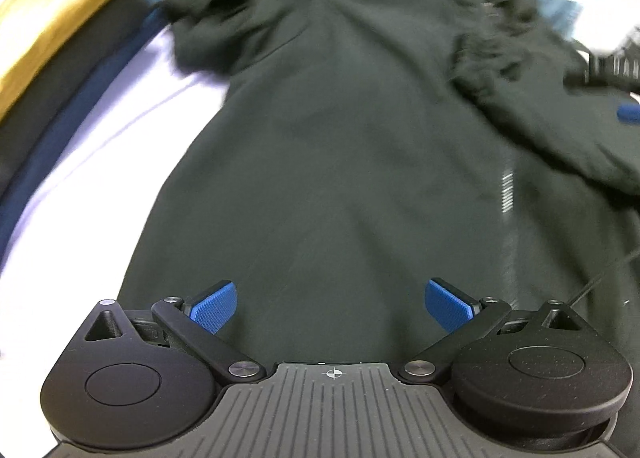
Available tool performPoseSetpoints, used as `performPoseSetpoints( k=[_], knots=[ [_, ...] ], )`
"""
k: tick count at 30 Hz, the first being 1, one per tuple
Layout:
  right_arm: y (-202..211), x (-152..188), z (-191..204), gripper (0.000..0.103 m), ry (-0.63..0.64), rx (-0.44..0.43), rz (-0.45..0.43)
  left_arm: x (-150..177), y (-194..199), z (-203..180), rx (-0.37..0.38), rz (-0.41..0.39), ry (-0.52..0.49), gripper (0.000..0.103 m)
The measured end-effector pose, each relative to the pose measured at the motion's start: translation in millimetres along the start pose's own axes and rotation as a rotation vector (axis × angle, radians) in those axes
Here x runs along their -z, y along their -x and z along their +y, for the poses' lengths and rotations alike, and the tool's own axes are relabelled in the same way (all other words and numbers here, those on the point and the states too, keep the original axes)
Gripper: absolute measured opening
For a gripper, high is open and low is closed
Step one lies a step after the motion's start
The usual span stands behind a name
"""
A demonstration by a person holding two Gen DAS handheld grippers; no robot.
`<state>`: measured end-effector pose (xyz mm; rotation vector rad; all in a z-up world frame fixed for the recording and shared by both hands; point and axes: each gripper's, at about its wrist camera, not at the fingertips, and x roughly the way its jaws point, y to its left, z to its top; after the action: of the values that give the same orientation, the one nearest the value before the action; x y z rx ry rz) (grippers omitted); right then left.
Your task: Fold large clothes
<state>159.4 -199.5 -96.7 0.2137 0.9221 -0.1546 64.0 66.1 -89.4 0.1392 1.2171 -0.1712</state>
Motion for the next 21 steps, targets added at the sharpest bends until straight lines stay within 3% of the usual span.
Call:
performPoseSetpoints(
  k=[8, 12, 16, 21],
  knots=[
    [2, 36, -87, 0.099, -0.055, 0.191, 0.129, -54, -16, -90, 0.078, -0.094, -0.246, 0.103],
    [-3, 52, -96, 0.1, 0.006, 0.216, 0.141, -79, -38, -127, 0.127, -0.122, -0.309, 0.103],
    [-13, 63, -105, 0.102, 0.047, 0.344, 0.164, -106, -54, -153, 0.11, -0.188, -0.357, 0.103],
    [-11, 66, -130, 0.103, -0.058, 0.299, 0.178, -127, -84, -178, 0.056, -0.162, -0.425, 0.103]
  ],
)
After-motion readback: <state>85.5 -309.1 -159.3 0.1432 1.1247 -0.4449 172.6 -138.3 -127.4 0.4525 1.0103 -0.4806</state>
